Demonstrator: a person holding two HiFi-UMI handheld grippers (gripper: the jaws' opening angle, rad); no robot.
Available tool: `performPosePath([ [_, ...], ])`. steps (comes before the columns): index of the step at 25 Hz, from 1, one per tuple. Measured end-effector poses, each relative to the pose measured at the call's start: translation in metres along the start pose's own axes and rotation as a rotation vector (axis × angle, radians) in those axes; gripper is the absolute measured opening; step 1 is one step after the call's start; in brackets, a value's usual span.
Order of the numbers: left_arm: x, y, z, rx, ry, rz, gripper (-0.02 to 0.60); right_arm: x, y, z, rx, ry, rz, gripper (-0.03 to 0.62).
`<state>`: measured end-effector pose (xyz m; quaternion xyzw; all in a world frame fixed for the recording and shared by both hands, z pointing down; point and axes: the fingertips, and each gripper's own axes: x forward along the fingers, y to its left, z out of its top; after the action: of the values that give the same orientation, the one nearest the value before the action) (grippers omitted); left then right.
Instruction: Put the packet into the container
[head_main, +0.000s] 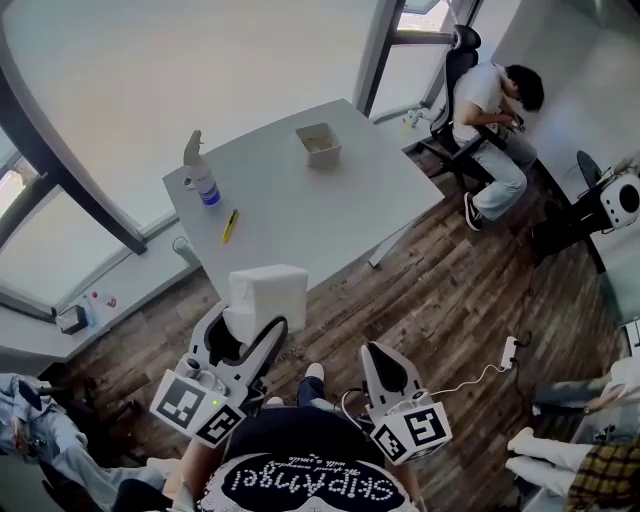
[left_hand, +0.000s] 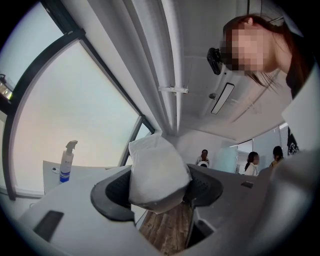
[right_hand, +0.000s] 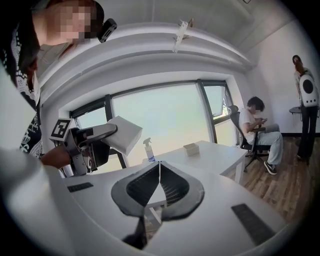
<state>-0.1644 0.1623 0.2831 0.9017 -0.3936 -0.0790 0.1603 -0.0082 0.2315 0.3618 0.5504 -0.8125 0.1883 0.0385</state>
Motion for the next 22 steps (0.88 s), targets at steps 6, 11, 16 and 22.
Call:
performPosePath([
  [6,0.021,-0.015,0.000,0.009,-0.023,0.002,0.288,-0.002,-0.026,0.006,-0.001,-0.010,0.010,0.017],
  [11,0.033,-0.021,-0.005,0.006,-0.027,0.012,0.288,-0.002,-0.041,0.007,-0.001,-0.008,0.021,0.015],
  [16,0.043,-0.026,-0.011,0.007,-0.021,0.017,0.288,-0.003,-0.051,0.004,0.005,0.003,0.029,0.017],
  [22,0.049,-0.031,-0.010,0.018,-0.040,0.023,0.288,-0.003,-0.060,0.004,-0.002,-0.002,0.041,0.015],
])
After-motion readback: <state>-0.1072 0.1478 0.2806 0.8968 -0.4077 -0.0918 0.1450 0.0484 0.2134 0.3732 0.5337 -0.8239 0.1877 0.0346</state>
